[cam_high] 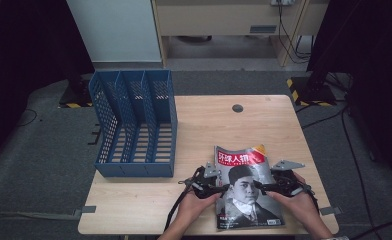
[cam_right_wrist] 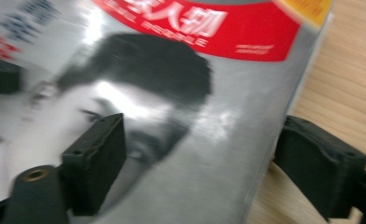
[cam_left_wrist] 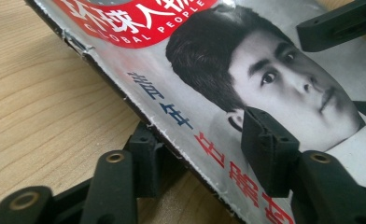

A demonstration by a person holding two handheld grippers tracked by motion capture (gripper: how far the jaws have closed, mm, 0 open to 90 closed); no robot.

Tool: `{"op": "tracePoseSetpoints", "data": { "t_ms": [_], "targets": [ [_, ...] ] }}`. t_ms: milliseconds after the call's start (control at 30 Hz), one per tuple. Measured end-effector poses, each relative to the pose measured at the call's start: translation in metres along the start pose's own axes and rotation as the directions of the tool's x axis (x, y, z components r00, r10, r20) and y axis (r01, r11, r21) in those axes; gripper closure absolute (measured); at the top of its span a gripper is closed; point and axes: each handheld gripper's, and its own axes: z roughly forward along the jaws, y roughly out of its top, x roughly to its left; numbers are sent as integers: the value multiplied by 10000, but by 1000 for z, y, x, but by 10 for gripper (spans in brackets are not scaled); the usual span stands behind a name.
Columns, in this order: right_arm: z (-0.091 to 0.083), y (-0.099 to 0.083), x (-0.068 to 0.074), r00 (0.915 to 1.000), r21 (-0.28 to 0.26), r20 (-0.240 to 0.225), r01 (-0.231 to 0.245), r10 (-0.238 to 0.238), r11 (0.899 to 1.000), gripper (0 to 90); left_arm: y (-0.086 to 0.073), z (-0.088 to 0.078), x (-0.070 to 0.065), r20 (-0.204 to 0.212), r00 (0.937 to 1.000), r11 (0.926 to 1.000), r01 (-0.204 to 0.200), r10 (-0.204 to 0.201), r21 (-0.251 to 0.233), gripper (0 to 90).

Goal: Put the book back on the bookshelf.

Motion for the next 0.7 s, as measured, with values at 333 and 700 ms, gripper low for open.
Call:
{"op": "tracePoseSetpoints", "data": {
  "t_ms": [333, 700],
  "targets": [
    [7, -1, -2, 9999, 301, -27, -100, 101, 9995, 72, 1, -1, 1, 67, 9999, 9998, 119, -120, 143, 571],
    [9, -3, 2, 9995, 366, 40, 310, -312, 9988, 73, 11, -6, -3, -89, 9996, 9989, -282, 286, 378, 580]
  ]
}}
